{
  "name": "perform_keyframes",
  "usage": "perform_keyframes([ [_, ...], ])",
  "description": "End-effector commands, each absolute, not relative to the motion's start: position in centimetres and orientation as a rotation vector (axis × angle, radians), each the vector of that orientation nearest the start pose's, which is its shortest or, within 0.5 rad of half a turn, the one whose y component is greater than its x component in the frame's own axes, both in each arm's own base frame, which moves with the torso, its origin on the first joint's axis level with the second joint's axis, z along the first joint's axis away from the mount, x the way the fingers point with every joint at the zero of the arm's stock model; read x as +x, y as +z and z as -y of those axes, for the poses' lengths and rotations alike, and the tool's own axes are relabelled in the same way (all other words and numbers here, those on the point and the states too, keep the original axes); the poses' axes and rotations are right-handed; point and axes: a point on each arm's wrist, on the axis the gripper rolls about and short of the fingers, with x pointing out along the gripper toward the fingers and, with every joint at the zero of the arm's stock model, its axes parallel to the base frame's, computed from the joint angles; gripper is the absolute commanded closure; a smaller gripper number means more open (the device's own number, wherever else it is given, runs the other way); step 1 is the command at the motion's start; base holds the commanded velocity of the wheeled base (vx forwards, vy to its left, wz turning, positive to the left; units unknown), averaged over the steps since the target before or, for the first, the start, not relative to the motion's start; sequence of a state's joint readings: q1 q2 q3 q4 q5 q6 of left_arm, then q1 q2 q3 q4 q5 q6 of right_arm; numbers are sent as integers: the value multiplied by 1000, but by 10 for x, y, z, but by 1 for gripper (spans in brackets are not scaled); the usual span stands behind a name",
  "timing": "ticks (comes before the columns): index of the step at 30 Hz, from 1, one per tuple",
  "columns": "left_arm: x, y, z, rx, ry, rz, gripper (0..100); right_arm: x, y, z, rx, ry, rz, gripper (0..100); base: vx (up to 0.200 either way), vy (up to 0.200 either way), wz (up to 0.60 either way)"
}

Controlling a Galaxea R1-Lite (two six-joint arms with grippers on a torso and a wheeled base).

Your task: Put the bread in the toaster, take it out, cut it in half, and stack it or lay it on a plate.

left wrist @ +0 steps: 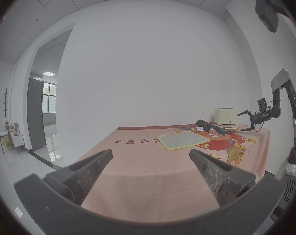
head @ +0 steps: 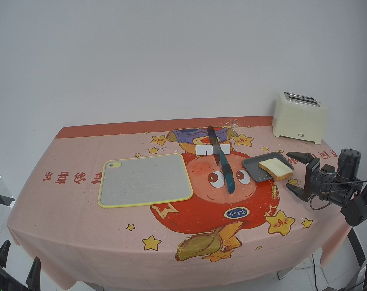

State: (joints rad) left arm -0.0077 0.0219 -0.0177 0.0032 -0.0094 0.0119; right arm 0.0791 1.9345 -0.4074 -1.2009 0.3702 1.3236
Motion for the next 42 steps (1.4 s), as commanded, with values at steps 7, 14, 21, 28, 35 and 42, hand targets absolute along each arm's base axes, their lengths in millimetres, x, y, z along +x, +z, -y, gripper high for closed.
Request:
perform_keyframes([
  [7,-21,76,0,12,-17,-24,0,299,70,-32,1336,161,-572,0,0,0,0],
  [14,-21,76,0,12,-17,-24,0,306,70,-31,1336,164,-562,0,0,0,0],
  [21,-21,76,0,14,-17,-24,0,313,66,-28,1339,152,-556,0,0,0,0],
  [28,-21,76,0,14,-17,-24,0,318,64,-26,1341,147,-550,0,0,0,0],
  [35,-21,76,0,14,-17,-24,0,318,64,-26,1340,148,-549,0,0,0,0],
  [42,-21,76,0,14,-17,-24,0,316,60,-28,1341,141,-568,100,0,0,0],
])
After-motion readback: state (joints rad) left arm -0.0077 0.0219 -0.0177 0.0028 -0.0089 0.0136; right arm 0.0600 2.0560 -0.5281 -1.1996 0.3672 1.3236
